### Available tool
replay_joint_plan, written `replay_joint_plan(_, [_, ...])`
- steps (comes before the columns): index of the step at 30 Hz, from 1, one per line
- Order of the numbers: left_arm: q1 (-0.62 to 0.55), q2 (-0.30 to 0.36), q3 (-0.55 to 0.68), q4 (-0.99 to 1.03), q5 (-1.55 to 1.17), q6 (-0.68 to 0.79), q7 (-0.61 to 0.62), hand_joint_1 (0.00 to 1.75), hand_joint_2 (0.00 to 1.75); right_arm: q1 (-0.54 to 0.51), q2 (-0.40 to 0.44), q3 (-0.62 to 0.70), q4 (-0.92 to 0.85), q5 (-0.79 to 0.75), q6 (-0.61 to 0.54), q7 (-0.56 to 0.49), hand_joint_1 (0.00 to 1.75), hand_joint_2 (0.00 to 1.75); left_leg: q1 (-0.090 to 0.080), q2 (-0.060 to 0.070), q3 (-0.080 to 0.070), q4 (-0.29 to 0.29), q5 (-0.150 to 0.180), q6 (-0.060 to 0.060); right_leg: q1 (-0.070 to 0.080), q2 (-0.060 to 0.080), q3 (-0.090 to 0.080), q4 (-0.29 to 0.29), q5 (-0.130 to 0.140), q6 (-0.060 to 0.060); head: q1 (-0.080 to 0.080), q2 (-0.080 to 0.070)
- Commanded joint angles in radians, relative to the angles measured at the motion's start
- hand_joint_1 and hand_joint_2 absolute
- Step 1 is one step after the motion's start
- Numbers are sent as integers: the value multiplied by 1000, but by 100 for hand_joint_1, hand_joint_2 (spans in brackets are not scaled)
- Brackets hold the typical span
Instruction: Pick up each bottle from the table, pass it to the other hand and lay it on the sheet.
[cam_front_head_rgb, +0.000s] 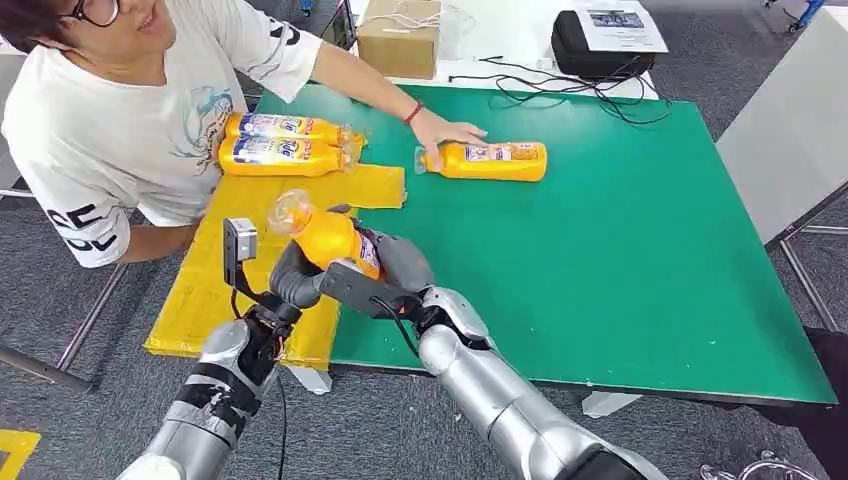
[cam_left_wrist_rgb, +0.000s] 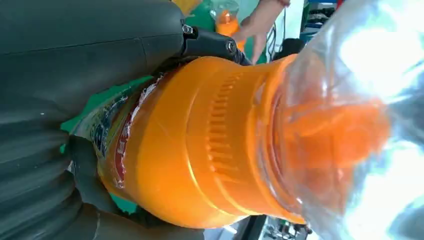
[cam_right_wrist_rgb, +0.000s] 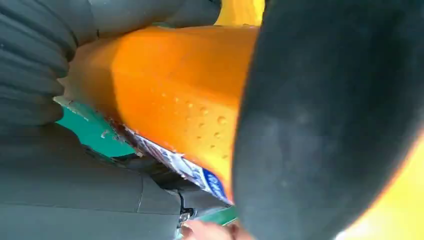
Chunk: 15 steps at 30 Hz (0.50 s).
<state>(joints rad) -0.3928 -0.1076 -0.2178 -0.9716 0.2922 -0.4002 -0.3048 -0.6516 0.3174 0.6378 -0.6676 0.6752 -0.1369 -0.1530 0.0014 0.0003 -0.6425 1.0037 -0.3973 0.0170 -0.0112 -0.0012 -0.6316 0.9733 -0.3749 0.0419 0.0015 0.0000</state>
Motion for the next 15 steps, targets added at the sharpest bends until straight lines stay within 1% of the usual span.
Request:
replay_joint_plan(1, [-68,23,-60,92,-25,-19,-6,175,175,-92,13,71,129,4,33,27,175,175,0,-1,2,0,-1,-1,0,-1,3,0,-1,-1,0,0])
replay_joint_plan(3, [-68,23,-60,92,-25,-19,-6,175,175,-92,13,71,129,4,33,27,175,175,1,-1,6,1,-3,-1,1,-1,7,1,-4,-2,0,0])
replay_joint_plan(5, [-66,21,-56,89,-24,-21,-9,175,175,-94,13,71,134,5,33,31,175,175,0,-1,3,0,-1,-1,0,-1,3,0,-2,-1,0,0])
replay_joint_plan(6, [-65,18,-47,88,-13,-30,-8,175,175,-96,13,69,137,0,37,35,175,175,1,-2,6,1,-3,-1,1,-1,6,1,-4,-2,0,0])
replay_joint_plan(8, [-63,17,-37,85,-3,-39,-11,175,175,-100,13,67,139,-3,35,35,175,175,0,-1,2,0,-1,-1,0,-1,3,0,-1,-1,0,0])
replay_joint_plan(9, [-58,15,-27,78,-2,-30,-8,175,175,-100,12,60,137,-11,29,36,175,175,1,-1,5,1,-3,-1,1,-1,6,1,-3,-2,0,0])
replay_joint_plan(10, [-54,12,-16,72,-2,-19,-10,175,175,-98,10,53,135,-18,25,39,175,175,0,-1,2,0,-1,-1,0,-1,3,0,-1,-1,0,0])
replay_joint_plan(11, [-47,10,-2,60,-3,-2,-8,175,175,-94,8,41,127,-22,4,48,5,175,1,-1,5,1,-3,-1,1,-1,6,1,-4,-2,0,0])
replay_joint_plan(12, [-42,8,8,51,-2,8,-9,175,175,-88,5,33,118,-26,-8,46,0,175,0,-1,3,0,-1,-1,0,-1,3,0,-2,-1,0,0])
replay_joint_plan(13, [-34,7,28,36,6,21,-13,175,175,-77,-1,12,101,-45,-20,44,0,175,1,-2,6,1,-3,-1,1,-2,6,1,-4,-2,0,0])
replay_joint_plan(15, [-24,9,65,14,4,61,-13,175,175,-43,-23,-33,38,-71,-71,30,0,175,0,-1,2,0,-1,-1,0,-1,2,0,-1,-1,0,0])
